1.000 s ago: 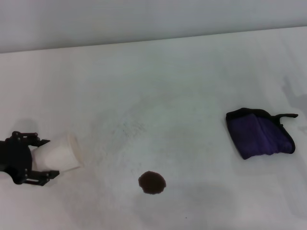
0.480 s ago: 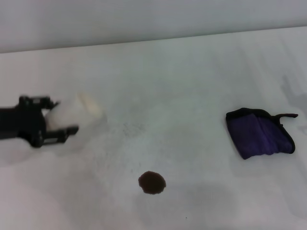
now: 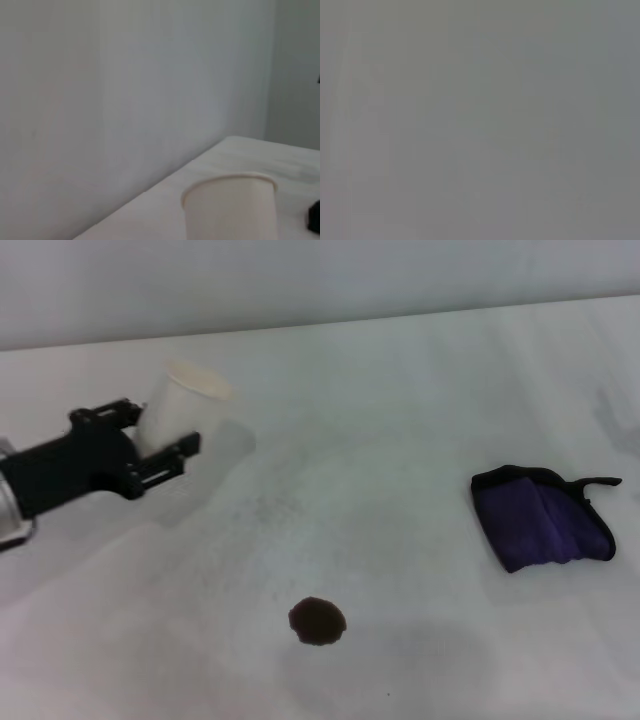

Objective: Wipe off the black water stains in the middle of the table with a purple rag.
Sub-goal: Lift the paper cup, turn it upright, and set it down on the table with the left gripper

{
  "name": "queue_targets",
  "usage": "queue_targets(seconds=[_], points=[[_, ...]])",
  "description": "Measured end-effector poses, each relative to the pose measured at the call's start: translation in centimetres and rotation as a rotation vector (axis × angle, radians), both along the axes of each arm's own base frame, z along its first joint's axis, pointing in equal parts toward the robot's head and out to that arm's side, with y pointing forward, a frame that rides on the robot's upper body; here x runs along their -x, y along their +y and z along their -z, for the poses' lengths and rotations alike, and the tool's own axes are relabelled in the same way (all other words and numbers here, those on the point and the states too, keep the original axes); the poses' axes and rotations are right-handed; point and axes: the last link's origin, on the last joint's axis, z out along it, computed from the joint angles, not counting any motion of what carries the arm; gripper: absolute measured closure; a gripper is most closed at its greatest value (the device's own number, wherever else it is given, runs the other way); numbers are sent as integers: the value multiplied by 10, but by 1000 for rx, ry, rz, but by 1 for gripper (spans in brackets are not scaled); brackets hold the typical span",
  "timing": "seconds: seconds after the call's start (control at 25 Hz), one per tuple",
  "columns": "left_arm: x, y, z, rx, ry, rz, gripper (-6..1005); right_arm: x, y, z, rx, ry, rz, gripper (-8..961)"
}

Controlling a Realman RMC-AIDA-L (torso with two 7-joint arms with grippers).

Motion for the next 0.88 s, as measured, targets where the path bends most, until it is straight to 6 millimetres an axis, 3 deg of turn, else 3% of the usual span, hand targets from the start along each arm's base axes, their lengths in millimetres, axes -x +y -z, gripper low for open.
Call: queue_targets(seconds=[0.28, 0.88], points=[[12, -14, 38, -76, -34, -43, 384, -6, -1, -2, 25, -51, 17, 113], [40, -52, 63, -109, -11, -143, 356, -15, -18, -12, 15, -100, 23, 112]])
